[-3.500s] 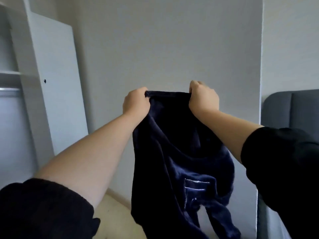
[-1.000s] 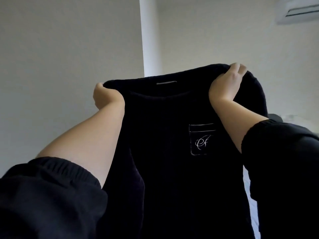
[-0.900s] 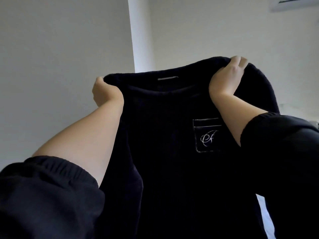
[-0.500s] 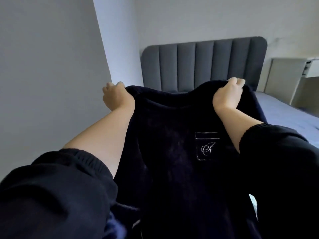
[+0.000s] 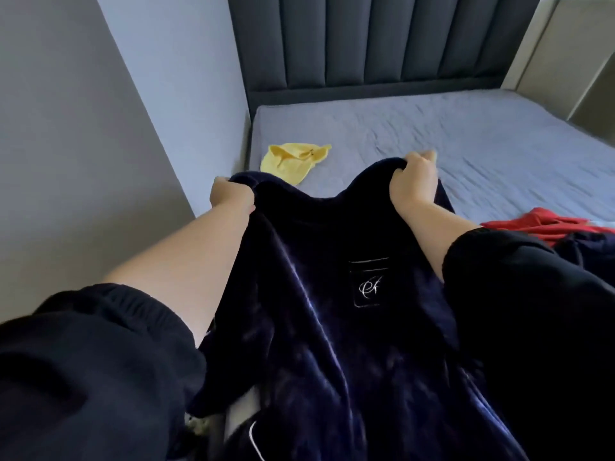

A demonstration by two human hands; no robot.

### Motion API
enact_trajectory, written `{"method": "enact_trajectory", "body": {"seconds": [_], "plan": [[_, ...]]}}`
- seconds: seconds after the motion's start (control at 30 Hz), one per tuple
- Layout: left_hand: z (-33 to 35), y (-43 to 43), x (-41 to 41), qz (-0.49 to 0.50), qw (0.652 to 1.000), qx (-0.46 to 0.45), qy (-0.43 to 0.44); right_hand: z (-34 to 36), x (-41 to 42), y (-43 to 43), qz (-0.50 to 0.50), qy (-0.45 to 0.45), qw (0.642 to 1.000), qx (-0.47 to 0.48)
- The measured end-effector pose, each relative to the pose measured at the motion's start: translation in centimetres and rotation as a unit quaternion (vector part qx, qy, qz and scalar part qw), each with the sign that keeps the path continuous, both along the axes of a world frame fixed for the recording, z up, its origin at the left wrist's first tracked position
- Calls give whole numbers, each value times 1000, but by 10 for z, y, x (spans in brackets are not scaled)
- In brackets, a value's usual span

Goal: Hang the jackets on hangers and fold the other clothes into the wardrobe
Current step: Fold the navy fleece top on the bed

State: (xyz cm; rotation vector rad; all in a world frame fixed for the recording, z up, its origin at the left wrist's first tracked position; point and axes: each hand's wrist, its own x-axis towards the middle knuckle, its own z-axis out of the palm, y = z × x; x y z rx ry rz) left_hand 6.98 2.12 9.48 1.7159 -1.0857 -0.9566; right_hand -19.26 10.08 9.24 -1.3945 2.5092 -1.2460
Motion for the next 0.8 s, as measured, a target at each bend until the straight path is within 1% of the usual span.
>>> {"method": "enact_trajectory", "body": {"seconds": [0.03, 0.1, 0.13, 0.2, 0.27, 0.3, 0.37, 0.47, 0.53, 0.57, 0.6, 0.63, 0.67, 0.73, 0.8], "plan": [[7, -13, -5, 2, 1000, -22, -6, 10, -2, -10, 1, 10, 1000, -24], [31, -30, -13, 8, 997, -65, 36, 45, -6, -35, -3, 34, 997, -75], [44, -33, -19, -1, 996, -83, 43, 59, -8, -48, 3, 48, 996, -79], [60, -35, -32, -52, 991, -115, 42, 70, -9, -68, 47, 72, 995, -56], [53, -24, -36, -125, 987, -102, 0, 61, -3, -78, 103, 119, 987, -8], [41, -17, -37, -161, 983, -87, -25, 48, 2, -78, 116, 139, 983, 20], [-6, 1, -37, -212, 975, -45, -54, 3, 16, -69, 127, 162, 974, 95], [-99, 47, -28, -282, 951, 18, -123, -98, 45, -30, 177, 154, 943, 237], [-156, 82, -15, -324, 914, 61, -237, -165, 66, 13, 211, 126, 907, 343], [-181, 103, -7, -334, 890, 70, -302, -194, 76, 38, 219, 114, 887, 390], [-201, 123, 2, -335, 871, 64, -354, -218, 84, 62, 222, 112, 875, 415], [-214, 144, 12, -331, 862, 47, -382, -237, 92, 84, 220, 120, 872, 420], [-225, 164, 22, -323, 863, 22, -387, -248, 98, 100, 214, 130, 877, 410], [-237, 196, 40, -306, 877, -28, -369, -254, 102, 115, 206, 138, 891, 380], [-238, 211, 53, -295, 884, -55, -359, -252, 101, 116, 210, 137, 896, 365]]}}
